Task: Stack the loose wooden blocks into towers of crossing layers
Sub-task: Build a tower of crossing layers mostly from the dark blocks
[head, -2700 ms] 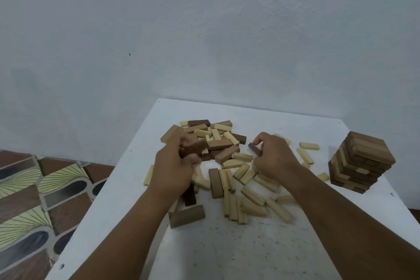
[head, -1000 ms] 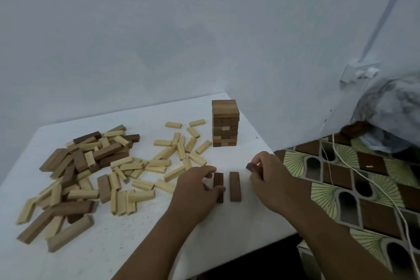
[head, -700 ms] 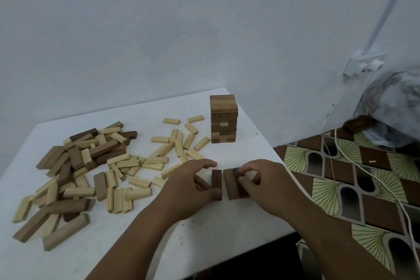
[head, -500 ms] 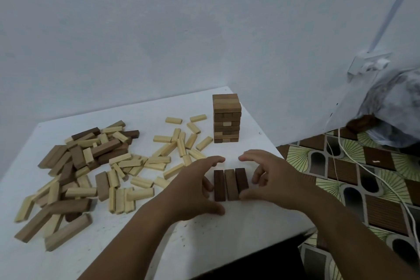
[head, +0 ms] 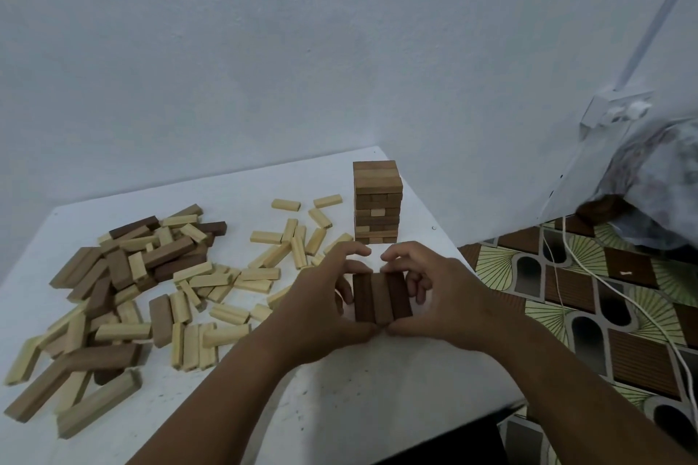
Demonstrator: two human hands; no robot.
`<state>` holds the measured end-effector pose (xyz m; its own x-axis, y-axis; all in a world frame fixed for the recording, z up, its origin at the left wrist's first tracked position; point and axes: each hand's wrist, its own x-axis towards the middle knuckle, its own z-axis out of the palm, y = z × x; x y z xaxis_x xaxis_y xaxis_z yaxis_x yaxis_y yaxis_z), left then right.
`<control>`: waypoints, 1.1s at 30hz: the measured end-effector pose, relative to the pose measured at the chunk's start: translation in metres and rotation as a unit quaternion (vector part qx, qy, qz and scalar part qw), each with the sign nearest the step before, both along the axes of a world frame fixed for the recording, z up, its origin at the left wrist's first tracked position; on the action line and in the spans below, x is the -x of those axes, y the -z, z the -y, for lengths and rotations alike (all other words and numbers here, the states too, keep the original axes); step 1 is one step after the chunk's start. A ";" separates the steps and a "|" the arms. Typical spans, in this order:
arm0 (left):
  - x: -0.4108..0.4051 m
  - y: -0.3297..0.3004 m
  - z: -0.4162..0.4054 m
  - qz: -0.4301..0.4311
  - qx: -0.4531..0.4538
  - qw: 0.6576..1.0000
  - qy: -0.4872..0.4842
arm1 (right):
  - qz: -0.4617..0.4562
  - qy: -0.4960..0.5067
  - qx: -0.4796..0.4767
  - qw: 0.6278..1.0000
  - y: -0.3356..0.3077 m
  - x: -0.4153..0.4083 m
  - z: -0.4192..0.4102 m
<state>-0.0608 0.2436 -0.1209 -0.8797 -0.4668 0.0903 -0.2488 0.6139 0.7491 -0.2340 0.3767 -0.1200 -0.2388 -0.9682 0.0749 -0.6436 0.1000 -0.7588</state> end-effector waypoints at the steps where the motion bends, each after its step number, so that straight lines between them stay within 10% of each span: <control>1: 0.002 -0.005 0.003 -0.005 0.007 1.000 -0.001 | -0.007 -0.002 0.007 1.000 -0.007 0.002 0.002; 33: 0.103 -0.076 0.118 0.002 0.042 0.999 -0.034 | -0.036 0.007 0.003 0.999 -0.078 0.109 0.121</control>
<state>-0.1637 0.1257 -0.0452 -0.8465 -0.5167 0.1285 -0.2947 0.6556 0.6952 -0.3434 0.2560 -0.0420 -0.2456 -0.9645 0.0975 -0.6945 0.1048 -0.7118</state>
